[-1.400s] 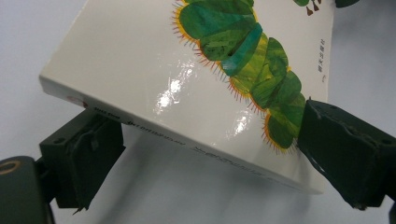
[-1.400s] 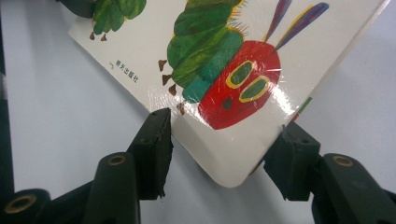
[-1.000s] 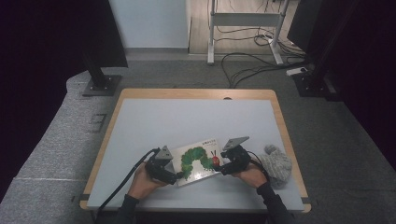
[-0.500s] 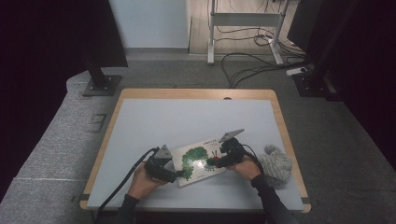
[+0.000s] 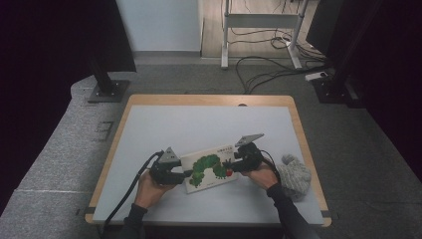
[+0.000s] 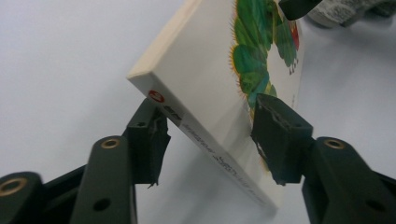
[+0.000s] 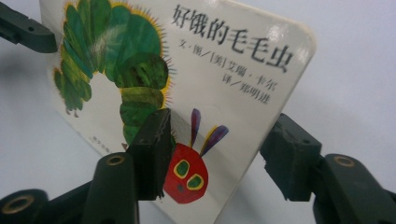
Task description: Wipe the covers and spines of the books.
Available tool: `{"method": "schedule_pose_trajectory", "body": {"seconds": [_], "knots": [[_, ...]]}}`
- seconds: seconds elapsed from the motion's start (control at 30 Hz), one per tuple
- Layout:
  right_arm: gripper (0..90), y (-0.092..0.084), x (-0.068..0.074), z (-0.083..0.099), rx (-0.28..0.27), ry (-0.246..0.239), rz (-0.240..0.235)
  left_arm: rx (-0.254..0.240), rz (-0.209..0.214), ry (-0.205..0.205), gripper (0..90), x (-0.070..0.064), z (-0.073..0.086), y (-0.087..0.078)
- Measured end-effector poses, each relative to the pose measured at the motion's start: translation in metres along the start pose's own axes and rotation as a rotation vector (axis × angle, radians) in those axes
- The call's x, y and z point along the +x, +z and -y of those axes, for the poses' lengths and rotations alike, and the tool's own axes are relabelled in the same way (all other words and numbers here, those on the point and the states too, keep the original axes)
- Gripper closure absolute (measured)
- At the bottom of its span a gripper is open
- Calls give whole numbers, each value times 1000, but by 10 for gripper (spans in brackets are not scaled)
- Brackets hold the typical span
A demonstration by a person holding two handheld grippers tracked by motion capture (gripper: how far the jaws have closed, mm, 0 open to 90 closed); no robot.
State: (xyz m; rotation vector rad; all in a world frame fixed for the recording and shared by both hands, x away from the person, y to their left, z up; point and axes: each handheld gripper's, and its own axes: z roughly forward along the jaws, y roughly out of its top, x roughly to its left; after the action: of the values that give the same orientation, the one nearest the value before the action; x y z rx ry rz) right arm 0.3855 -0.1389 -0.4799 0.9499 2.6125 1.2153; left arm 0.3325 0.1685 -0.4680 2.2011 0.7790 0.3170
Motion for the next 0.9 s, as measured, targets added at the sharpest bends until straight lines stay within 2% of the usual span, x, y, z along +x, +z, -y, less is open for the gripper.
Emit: {"method": "schedule_pose_trajectory", "body": {"seconds": [0.1,0.3,0.47,0.7,0.9], "knots": [[467,-1,3,-5,-15,-5,12,-1,-19,10,508,-1,-3,-4],[524,-4,6,-13,-47,-27,29,-38,-61,5,589,2,-5,-12],[530,-1,13,-20,-46,-82,70,-46,-91,7,596,5,-7,-16],[525,6,12,-28,-40,-97,85,-38,-102,-5,599,9,-4,-16],[517,7,10,-25,-56,-84,74,-52,-72,-5,569,11,-4,-18]]}}
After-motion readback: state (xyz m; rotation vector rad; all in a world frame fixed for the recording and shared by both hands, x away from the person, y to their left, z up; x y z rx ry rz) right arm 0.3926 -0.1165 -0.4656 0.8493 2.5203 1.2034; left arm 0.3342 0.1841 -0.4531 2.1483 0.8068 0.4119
